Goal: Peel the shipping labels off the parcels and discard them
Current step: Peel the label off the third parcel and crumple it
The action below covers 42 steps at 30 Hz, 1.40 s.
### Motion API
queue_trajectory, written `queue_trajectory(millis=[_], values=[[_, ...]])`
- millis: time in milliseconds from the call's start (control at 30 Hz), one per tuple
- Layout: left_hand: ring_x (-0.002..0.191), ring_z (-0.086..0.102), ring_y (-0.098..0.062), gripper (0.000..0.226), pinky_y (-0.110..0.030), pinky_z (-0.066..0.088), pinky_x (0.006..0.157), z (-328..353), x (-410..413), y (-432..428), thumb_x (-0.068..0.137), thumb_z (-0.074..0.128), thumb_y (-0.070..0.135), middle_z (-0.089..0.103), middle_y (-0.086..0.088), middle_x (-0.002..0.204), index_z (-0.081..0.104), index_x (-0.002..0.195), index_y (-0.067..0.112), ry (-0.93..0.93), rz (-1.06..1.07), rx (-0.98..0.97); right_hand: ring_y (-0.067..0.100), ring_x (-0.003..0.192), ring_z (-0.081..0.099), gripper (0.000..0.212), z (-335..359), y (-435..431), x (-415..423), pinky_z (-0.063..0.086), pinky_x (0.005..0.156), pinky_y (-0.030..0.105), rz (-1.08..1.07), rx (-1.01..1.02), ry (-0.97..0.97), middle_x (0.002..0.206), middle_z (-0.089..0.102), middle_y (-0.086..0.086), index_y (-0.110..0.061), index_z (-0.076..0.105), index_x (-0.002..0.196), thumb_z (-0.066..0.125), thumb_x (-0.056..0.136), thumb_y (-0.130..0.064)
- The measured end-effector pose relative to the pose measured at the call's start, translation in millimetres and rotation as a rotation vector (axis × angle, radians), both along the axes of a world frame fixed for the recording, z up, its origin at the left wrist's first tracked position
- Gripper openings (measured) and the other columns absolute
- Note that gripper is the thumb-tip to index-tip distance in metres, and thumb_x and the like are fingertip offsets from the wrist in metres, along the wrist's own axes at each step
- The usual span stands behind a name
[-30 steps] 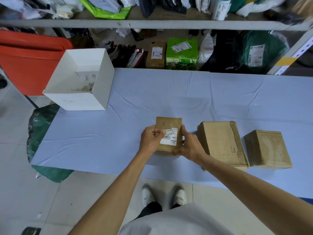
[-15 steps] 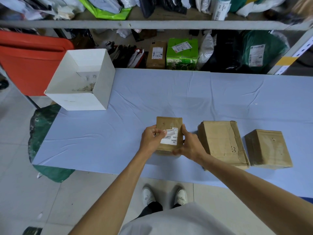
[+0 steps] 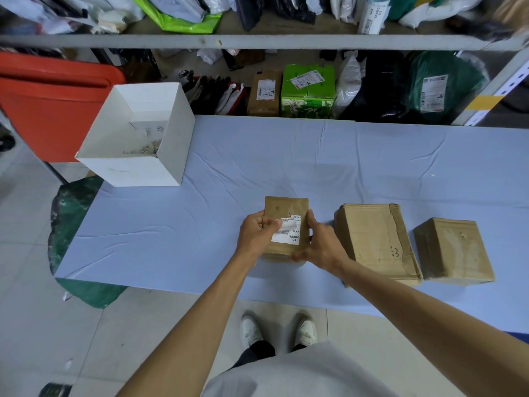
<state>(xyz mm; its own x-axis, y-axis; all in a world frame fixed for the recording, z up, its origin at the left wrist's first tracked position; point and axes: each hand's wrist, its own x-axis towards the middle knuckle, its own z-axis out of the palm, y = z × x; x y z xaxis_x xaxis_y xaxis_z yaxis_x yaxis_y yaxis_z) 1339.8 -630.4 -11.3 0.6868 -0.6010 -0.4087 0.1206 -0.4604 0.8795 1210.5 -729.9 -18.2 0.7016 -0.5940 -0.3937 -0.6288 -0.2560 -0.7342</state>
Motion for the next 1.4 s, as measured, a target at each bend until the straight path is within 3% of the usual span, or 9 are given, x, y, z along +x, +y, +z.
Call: queue_trajectory(millis=[333, 567, 1000, 1400], values=[[0.086, 0.072, -0.024, 0.008, -0.044, 0.056, 0.084, 2.9, 0.3, 2.7, 0.083, 0.068, 0.013, 0.075, -0.001, 0.089, 0.072, 0.09, 0.011, 0.06, 0.008, -0.02, 0.02, 0.087, 0.065, 0.109, -0.4, 0.9, 0.2, 0.06, 0.073, 0.036, -0.01, 0.004, -0.005, 0.109, 0.065, 0.006, -0.006, 0.022, 0.146, 0.085, 0.058, -0.01], [0.089, 0.071, -0.026, 0.014, -0.046, 0.056, 0.086, 5.6, 0.1, 3.0, 0.085, 0.067, 0.011, 0.075, -0.002, 0.095, 0.072, 0.095, 0.002, 0.096, 0.013, -0.027, 0.018, 0.09, 0.065, 0.113, -0.3, 0.8, 0.7, 0.059, 0.072, 0.03, -0.003, 0.008, -0.013, 0.112, 0.065, 0.004, -0.008, 0.019, 0.148, 0.086, 0.057, -0.011], [0.083, 0.071, -0.019, 0.013, -0.035, 0.057, 0.079, 8.8, -0.4, 3.0, 0.089, 0.063, 0.012, 0.074, -0.003, 0.091, 0.071, 0.098, 0.01, 0.124, 0.003, -0.059, 0.019, 0.091, 0.065, 0.11, -1.3, 0.4, 1.2, 0.059, 0.077, 0.036, 0.006, -0.011, -0.016, 0.112, 0.065, 0.005, -0.005, 0.022, 0.146, 0.088, 0.057, -0.014], [0.086, 0.071, -0.021, 0.011, -0.038, 0.056, 0.081, 8.3, -3.0, 2.5, 0.088, 0.064, 0.015, 0.075, -0.007, 0.093, 0.069, 0.093, 0.006, 0.108, -0.015, -0.053, 0.017, 0.088, 0.065, 0.112, -2.8, 0.2, -0.2, 0.059, 0.075, 0.032, 0.01, -0.033, 0.004, 0.11, 0.066, 0.005, -0.006, 0.021, 0.147, 0.088, 0.057, -0.014]])
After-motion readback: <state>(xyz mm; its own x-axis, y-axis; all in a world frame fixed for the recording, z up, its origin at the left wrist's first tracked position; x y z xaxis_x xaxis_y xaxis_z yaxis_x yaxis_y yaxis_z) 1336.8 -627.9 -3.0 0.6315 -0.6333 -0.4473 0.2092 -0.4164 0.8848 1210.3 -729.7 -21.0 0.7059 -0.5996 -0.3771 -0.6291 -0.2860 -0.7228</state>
